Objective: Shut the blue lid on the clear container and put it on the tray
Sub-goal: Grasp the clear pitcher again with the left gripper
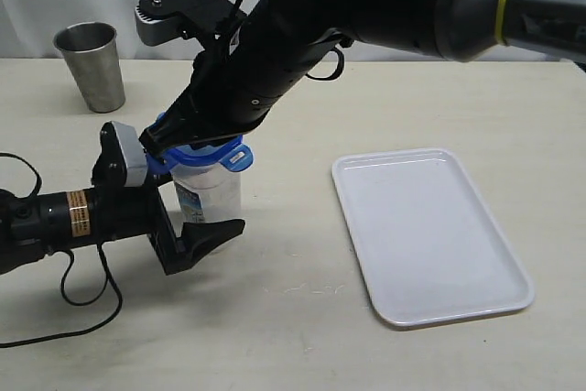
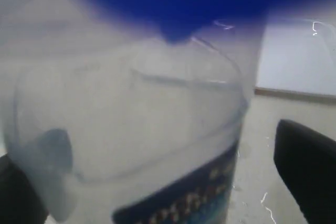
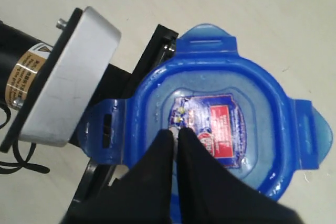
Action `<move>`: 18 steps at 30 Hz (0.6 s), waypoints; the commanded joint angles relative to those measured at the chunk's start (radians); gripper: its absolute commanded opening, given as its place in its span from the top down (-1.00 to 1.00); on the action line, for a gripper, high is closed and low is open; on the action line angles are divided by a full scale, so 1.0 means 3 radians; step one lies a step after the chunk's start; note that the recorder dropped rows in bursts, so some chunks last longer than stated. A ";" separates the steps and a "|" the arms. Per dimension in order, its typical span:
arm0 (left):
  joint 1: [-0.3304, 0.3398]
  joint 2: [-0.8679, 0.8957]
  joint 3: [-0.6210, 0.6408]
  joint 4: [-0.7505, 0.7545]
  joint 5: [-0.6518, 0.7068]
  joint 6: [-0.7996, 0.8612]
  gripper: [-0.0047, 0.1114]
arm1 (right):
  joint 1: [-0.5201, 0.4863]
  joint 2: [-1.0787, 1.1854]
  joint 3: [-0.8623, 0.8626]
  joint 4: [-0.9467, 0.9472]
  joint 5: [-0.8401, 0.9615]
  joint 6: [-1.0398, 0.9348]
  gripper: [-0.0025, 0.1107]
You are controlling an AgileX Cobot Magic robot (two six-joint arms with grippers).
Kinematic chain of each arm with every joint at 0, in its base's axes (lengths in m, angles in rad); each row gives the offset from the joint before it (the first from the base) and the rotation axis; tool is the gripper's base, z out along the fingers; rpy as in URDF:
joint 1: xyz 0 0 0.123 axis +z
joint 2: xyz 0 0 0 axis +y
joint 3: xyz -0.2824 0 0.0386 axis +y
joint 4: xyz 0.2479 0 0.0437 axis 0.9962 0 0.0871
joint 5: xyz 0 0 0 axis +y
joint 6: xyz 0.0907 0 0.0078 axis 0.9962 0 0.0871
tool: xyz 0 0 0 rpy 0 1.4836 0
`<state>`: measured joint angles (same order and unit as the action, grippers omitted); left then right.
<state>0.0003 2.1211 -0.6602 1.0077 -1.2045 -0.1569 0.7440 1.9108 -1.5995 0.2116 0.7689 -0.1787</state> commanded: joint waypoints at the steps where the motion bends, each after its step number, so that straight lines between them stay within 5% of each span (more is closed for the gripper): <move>1: -0.0045 0.0005 -0.0072 -0.0176 -0.0055 0.0012 -0.89 | 0.0003 0.0032 0.0023 -0.0055 0.0188 0.0034 0.89; 18: -0.0086 0.0005 -0.0072 -0.0460 -0.0055 0.0012 -0.89 | 0.0003 0.0032 0.0023 -0.0055 0.0224 0.0034 0.89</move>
<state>-0.0129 2.1228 -0.6743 0.9164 -1.2059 -0.1550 0.7440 1.9095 -1.6010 0.2116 0.7812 -0.1721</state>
